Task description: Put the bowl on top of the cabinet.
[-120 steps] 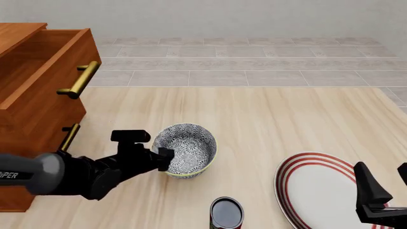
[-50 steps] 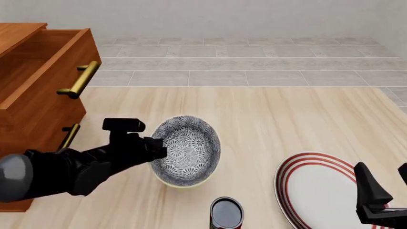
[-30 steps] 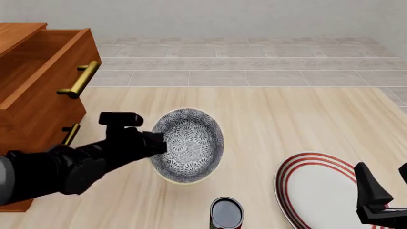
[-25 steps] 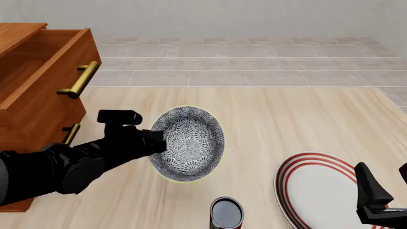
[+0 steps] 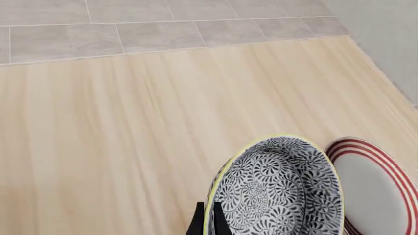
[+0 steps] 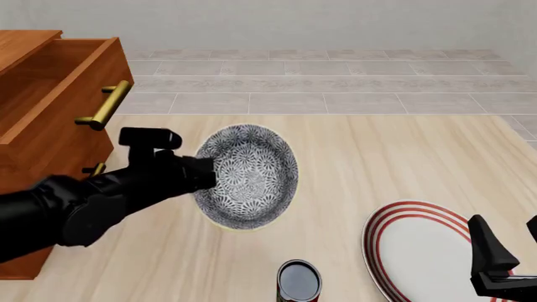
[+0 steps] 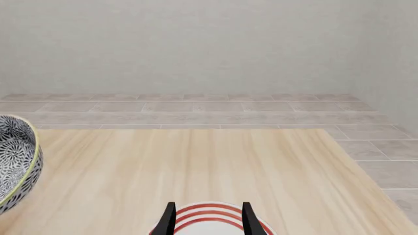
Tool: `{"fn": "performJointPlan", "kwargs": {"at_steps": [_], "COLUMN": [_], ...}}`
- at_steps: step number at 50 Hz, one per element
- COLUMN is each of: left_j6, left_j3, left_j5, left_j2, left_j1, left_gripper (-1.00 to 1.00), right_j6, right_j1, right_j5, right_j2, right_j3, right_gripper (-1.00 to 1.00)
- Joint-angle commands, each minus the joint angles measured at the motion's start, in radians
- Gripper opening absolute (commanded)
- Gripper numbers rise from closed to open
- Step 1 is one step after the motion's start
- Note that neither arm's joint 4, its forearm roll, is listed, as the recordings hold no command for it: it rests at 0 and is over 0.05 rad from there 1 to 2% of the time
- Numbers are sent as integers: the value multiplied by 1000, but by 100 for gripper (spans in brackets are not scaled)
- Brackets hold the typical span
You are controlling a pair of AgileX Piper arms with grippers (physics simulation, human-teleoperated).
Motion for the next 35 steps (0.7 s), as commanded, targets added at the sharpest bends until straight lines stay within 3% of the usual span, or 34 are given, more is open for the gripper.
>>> {"fn": "performJointPlan", "kwargs": {"at_steps": [1, 35], "left_j6": [8, -1], "left_j3": [-29, -132], "left_j5": [47, 229], "left_j2": [-30, -130], "left_j1": [2, 16], "left_gripper": [-100, -100], "right_j6": [0, -5], "right_j1": [0, -1], "right_j5": [2, 2], "right_j2": [-2, -3], "right_j3": [0, 0], "right_gripper": [100, 100]}}
